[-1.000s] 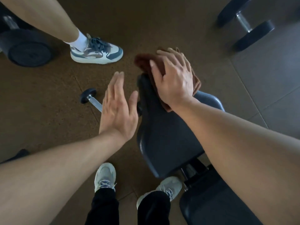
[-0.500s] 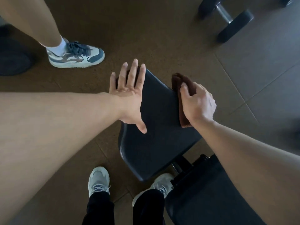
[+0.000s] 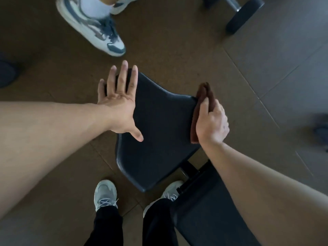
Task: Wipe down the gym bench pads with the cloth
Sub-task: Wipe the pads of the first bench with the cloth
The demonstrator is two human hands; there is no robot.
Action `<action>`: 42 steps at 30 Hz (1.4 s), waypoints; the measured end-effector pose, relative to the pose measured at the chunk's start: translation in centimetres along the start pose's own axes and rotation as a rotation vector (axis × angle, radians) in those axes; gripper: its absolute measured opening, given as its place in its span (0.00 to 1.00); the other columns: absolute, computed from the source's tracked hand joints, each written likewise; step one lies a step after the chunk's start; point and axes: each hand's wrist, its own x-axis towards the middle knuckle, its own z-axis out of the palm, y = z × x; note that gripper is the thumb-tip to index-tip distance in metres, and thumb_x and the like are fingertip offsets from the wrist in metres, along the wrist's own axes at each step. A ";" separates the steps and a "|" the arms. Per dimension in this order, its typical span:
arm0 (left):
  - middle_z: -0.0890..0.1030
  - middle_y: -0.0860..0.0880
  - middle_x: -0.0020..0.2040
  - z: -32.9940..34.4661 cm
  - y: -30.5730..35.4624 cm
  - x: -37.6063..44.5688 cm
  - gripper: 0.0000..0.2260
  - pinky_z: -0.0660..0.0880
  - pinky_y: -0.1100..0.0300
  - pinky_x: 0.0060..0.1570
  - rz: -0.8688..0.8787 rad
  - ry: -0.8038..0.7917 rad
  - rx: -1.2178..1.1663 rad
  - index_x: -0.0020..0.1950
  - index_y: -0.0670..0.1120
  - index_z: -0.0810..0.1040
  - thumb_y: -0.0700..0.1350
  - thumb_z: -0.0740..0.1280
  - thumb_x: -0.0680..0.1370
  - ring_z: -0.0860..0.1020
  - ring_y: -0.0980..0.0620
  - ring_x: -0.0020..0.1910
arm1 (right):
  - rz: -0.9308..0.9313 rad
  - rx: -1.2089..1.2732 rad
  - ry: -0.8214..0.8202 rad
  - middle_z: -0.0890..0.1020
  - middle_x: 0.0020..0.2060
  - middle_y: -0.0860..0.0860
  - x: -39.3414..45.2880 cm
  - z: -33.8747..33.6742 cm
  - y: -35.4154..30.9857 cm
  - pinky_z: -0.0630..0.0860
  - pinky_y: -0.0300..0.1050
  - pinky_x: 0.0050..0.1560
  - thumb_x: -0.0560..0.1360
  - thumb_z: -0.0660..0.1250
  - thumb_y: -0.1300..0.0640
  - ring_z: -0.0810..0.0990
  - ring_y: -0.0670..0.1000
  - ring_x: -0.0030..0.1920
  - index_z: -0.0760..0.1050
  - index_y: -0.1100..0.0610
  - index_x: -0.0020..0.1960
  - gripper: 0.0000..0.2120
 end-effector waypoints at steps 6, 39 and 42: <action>0.15 0.46 0.70 0.0 0.1 -0.3 0.81 0.38 0.38 0.77 0.022 0.037 0.005 0.67 0.50 0.12 0.69 0.82 0.51 0.23 0.40 0.74 | 0.161 0.267 0.235 0.61 0.81 0.44 -9.8 5.3 0.7 0.48 0.50 0.80 0.85 0.58 0.45 0.50 0.49 0.83 0.69 0.43 0.76 0.20; 0.42 0.46 0.83 17.6 -5.2 -9.5 0.40 0.46 0.48 0.80 0.090 0.423 -0.239 0.83 0.45 0.43 0.65 0.56 0.81 0.42 0.49 0.82 | -1.334 -0.471 -0.258 0.71 0.77 0.46 -11.1 3.6 1.6 0.62 0.68 0.75 0.84 0.58 0.37 0.63 0.58 0.80 0.72 0.45 0.77 0.24; 0.39 0.47 0.83 23.0 -6.9 -12.6 0.41 0.46 0.49 0.80 -0.065 0.257 -0.262 0.83 0.45 0.42 0.67 0.55 0.80 0.41 0.48 0.82 | -1.616 -0.678 -0.284 0.66 0.80 0.47 -8.0 4.6 -3.3 0.49 0.76 0.76 0.82 0.57 0.33 0.56 0.62 0.82 0.71 0.41 0.76 0.27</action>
